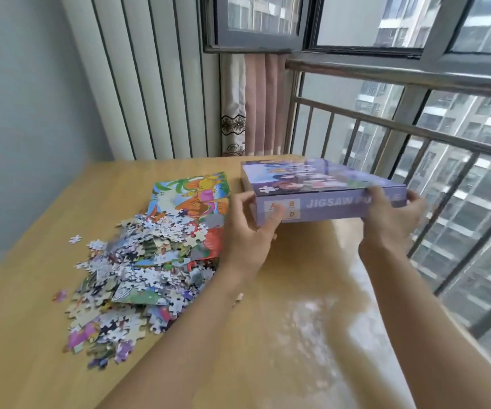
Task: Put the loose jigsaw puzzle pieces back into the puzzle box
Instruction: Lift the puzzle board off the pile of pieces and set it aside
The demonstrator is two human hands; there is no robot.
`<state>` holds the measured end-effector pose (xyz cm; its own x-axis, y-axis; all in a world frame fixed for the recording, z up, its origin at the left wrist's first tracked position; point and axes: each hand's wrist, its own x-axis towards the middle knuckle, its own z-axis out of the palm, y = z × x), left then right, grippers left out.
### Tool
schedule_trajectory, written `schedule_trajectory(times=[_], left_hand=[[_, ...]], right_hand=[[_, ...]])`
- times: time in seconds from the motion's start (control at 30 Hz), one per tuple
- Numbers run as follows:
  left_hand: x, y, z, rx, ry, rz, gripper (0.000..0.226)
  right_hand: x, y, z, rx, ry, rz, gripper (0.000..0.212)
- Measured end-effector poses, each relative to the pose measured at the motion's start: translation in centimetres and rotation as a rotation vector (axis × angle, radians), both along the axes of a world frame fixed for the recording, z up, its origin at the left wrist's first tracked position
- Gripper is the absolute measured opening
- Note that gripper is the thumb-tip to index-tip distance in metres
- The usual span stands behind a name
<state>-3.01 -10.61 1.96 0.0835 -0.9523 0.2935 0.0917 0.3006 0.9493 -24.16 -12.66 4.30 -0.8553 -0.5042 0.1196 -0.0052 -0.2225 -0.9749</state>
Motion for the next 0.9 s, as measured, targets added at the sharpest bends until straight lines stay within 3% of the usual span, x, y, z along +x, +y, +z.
schedule_trajectory(times=[0.07, 0.13, 0.27, 0.37, 0.47, 0.53, 0.7, 0.8, 0.9], left_hand=[[0.2, -1.0, -0.3, 0.046, 0.07, 0.063, 0.026], [0.5, -1.7, -0.7, 0.03, 0.028, 0.107, 0.019], [0.0, -1.9, -1.8, -0.06, -0.124, 0.108, 0.028], [-0.7, -1.5, -2.9, -0.089, -0.119, 0.115, 0.024], [-1.2, -1.1, -3.3, -0.079, -0.085, 0.104, 0.034], [-1.6, -0.6, -3.3, -0.074, -0.085, 0.109, 0.044], [-1.2, 0.0, -3.7, -0.182, -0.159, 0.069, 0.062], [-0.8, 0.3, -4.1, -0.172, -0.168, 0.052, 0.068], [-0.2, 0.3, -4.3, -0.226, -0.307, 0.092, 0.069]], right_hand=[[0.8, -0.2, -1.1, -0.024, 0.043, 0.05, 0.067], [0.7, 0.2, -2.6, -0.014, 0.1, 0.093, 0.067], [-0.5, 2.4, -4.4, 0.09, 0.36, 0.193, 0.091], [-1.3, 4.0, -3.8, 0.176, 0.949, 0.132, 0.104], [-0.9, 4.4, -2.3, 0.242, 1.531, 0.289, 0.093], [-0.3, 4.2, -1.3, 0.328, 1.769, 0.364, 0.081], [0.1, 4.0, 0.6, 0.452, 2.064, 0.38, 0.05], [0.5, 4.5, 1.1, 0.493, 2.147, 0.381, 0.049], [0.7, 4.6, 1.9, 0.548, 2.176, 0.476, 0.056]])
